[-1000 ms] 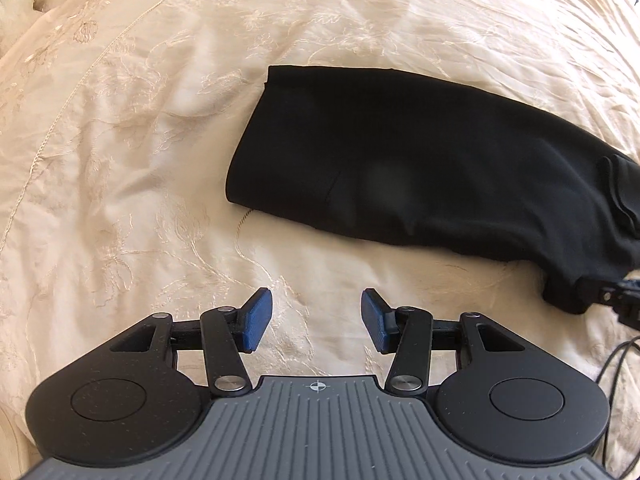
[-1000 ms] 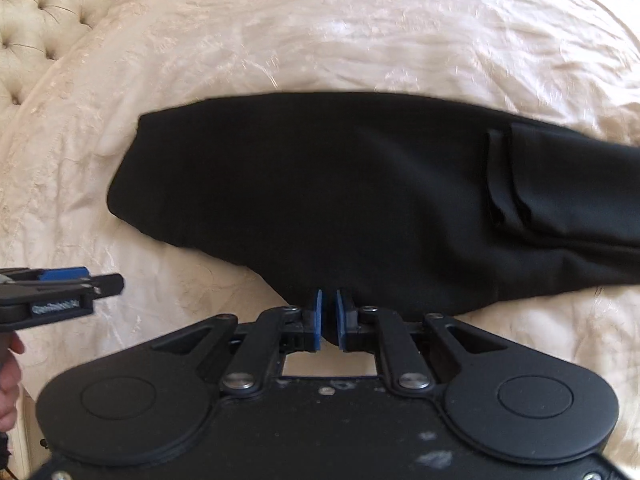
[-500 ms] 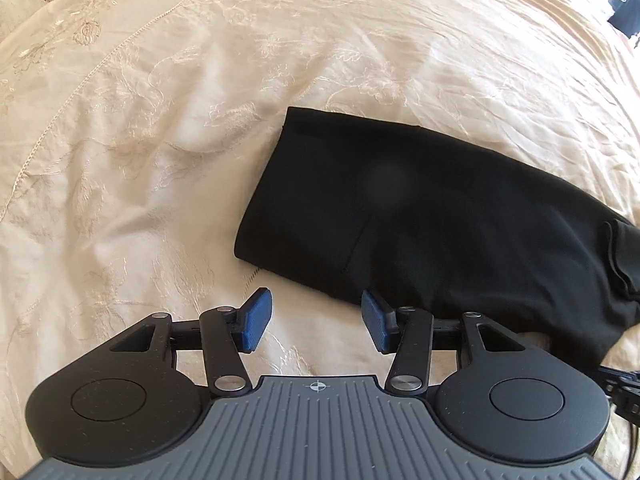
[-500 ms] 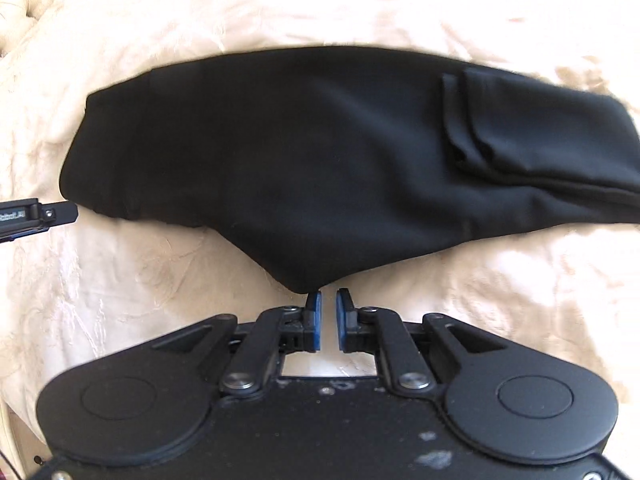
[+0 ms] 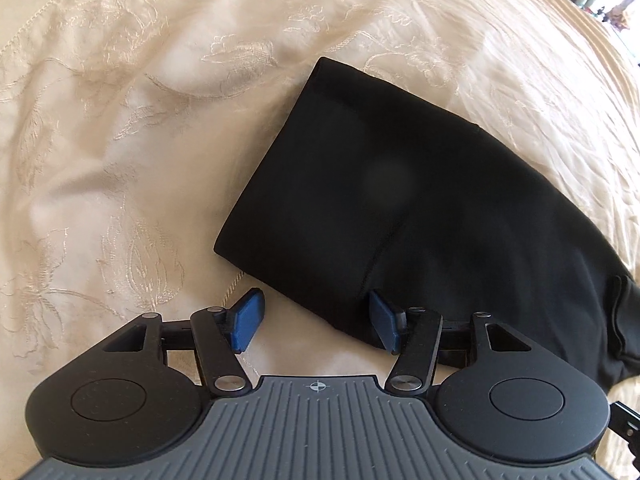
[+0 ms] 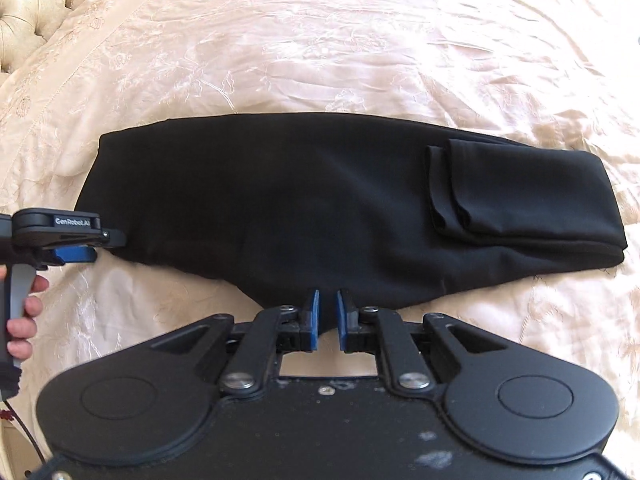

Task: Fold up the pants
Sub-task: 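Grasp the pants end with the left gripper and lift it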

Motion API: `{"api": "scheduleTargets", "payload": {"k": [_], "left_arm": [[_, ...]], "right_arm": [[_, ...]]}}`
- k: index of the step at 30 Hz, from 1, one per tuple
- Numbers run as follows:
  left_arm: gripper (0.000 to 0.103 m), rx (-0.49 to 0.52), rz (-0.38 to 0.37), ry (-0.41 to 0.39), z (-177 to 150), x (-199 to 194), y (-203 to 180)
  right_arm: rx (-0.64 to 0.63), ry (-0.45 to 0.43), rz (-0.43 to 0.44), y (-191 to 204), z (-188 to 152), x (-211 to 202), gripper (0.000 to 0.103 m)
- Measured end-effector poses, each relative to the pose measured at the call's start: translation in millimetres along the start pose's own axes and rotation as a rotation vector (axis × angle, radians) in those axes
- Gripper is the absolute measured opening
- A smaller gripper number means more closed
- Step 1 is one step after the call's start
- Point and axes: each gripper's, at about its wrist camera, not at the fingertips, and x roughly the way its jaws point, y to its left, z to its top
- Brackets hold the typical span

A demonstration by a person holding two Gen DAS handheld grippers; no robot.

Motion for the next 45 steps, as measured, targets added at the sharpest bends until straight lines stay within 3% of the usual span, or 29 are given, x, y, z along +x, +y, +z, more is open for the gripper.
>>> {"api": "scheduleTargets", "payload": {"k": [6,12,13,18,21,23,28,32,37,42,45], "left_arm": [[0.077,-0.083,-0.042,-0.010,7.9,11.4,9.8],[0.078,-0.238,-0.084,-0.019,12.9,16.5,21.4],[0.075,-0.257,-0.084,-0.029,12.0,15.4,23.0],[0.032,-0.299,-0.050,-0.062,7.8,2.2,28.0],[0.019,-0.228,-0.047,-0.126,2.7,-18.8,17.8],[0.016,-0.148,-0.030,-0.183,-1.1,-34.1,4.2],[0.011,-0.054,-0.002,-0.294,-2.7,-65.8,-26.5],[0.010,0.027,0.022,-0.387,2.2,-94.6,-66.6],[0.010,0.171,0.048,-0.535,-3.9,-134.8,-138.4],[0.010,0.342,0.025,-0.628,-27.7,-163.7,-229.3],[0.010,0.457,-0.005,-0.648,-52.4,-155.4,-289.3]], "right_arm": [[0.009,0.091,0.024,9.4,5.7,37.8,0.015],[-0.017,0.138,0.005,18.5,7.8,61.9,0.014],[-0.022,0.141,0.007,18.8,8.4,63.5,0.013],[0.011,0.154,0.034,13.6,8.8,73.4,0.013],[0.041,0.162,0.047,5.0,8.2,79.4,0.012],[0.025,0.155,0.048,4.5,8.7,82.4,0.011],[0.001,0.126,0.064,4.4,4.3,80.4,0.010],[0.037,0.109,0.126,-10.4,1.6,74.4,0.010],[0.094,0.073,0.254,-51.4,6.6,47.7,0.013],[0.124,0.005,0.293,-107.6,4.8,13.2,0.016],[0.171,-0.017,0.279,-151.7,0.6,-0.3,0.016]]}}
